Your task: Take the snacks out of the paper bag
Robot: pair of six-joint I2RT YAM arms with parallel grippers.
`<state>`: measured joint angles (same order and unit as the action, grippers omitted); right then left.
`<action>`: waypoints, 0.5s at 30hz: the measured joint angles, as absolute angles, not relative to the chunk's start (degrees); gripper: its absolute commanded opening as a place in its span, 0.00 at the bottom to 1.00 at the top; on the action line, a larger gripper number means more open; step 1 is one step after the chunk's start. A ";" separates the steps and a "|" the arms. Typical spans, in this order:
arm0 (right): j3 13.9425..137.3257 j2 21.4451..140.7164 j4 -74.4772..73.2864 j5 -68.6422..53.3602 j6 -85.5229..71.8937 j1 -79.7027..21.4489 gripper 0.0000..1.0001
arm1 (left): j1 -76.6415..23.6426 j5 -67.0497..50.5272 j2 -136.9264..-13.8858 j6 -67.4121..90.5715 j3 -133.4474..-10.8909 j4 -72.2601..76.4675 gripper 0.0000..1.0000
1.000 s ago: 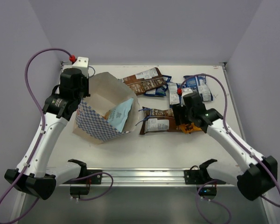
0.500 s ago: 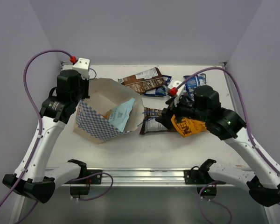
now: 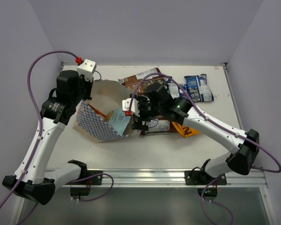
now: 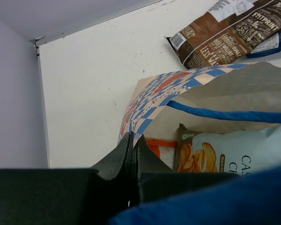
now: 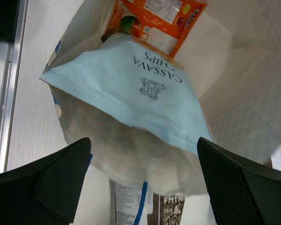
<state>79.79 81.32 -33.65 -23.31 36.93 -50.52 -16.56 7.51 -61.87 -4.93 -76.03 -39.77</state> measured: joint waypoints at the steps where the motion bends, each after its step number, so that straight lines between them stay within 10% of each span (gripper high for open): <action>1: 79.81 82.54 -33.17 -23.03 38.06 -51.37 0.98 | -16.56 6.98 -62.00 -5.26 -76.03 -39.59 0.00; 10: 80.71 93.67 -29.23 -19.18 45.06 -57.47 0.91 | -16.56 4.08 -63.92 -6.63 -76.03 -37.63 0.00; 14: 81.93 96.73 -27.59 -18.48 46.30 -58.13 0.60 | -16.56 3.57 -64.14 -6.66 -75.92 -37.01 0.00; 15: 82.32 97.06 -27.42 -18.48 46.50 -58.15 0.37 | -16.56 3.57 -64.12 -6.66 -75.70 -36.71 0.00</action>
